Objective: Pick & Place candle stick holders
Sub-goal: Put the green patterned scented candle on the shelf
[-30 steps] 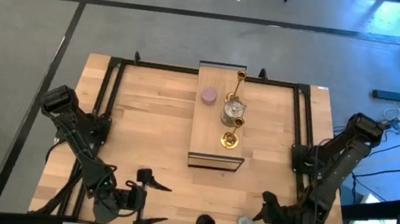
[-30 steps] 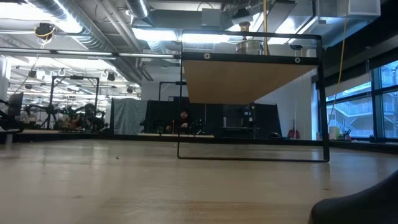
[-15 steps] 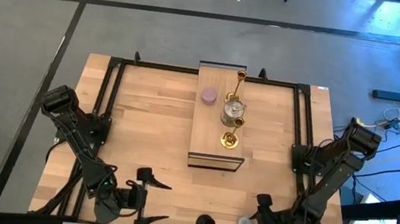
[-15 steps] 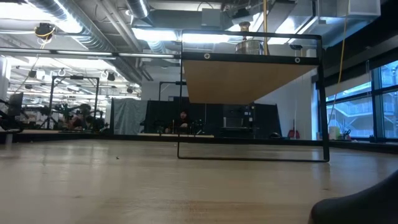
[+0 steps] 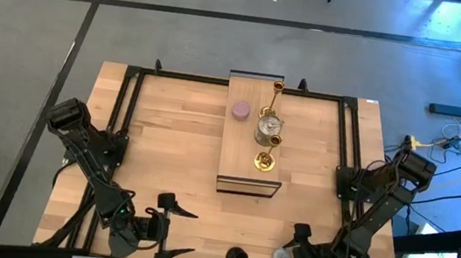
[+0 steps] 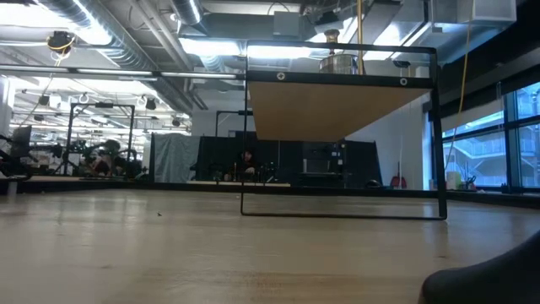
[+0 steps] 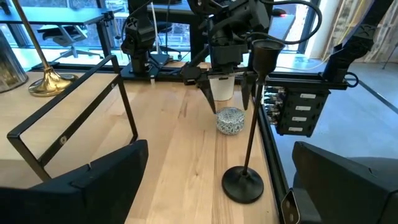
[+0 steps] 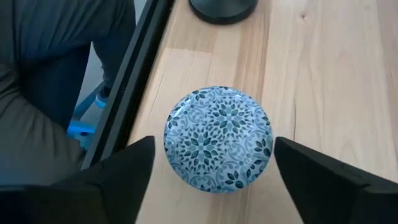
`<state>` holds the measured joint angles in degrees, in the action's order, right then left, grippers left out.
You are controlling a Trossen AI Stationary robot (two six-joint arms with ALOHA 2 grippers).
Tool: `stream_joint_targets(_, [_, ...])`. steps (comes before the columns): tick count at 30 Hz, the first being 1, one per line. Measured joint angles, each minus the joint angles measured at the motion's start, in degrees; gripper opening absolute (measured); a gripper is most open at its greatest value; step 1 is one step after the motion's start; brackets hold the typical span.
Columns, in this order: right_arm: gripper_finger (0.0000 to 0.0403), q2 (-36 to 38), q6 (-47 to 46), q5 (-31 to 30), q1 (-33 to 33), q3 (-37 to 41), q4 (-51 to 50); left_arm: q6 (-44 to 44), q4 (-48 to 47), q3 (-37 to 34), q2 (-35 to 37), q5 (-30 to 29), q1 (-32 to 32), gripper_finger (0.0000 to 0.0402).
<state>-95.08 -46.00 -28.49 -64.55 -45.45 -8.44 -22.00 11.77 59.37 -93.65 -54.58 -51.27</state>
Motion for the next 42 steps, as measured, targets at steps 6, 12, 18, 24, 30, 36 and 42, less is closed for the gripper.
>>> stream_joint_targets(6, [0.0378,-0.1,-0.2,0.1,0.0,0.0,0.8,0.0,0.0,0.0,-0.6,0.0,0.0,0.0398])
stream_joint_targets(12, [0.0392,-0.9,-0.1,0.1,0.0,0.0,1.4,-2.1,0.0,0.0,-3.5,-2.9,0.0,0.0398])
stream_joint_targets(18, [0.0392,-4.2,-0.1,0.6,1.0,0.0,3.1,-3.7,0.0,0.0,-4.4,-4.9,0.1,0.0398])
stream_joint_targets(24, [0.0393,-6.3,0.2,0.6,2.4,0.0,4.0,-3.4,0.3,0.0,-4.4,-4.9,0.1,0.0398])
stream_joint_targets(30, [0.0393,-6.3,1.5,0.6,3.5,0.0,4.6,-3.4,0.4,0.0,-4.4,-4.9,0.1,0.0398])
stream_joint_targets(36, [0.0392,-6.3,1.9,0.6,3.9,0.0,4.5,-3.4,0.3,0.0,-4.4,-4.9,0.1,0.0398])
stream_joint_targets(42, [0.0392,-7.5,1.8,0.6,4.6,0.0,4.5,-3.4,0.3,0.0,-4.4,-4.9,0.1,0.0398])
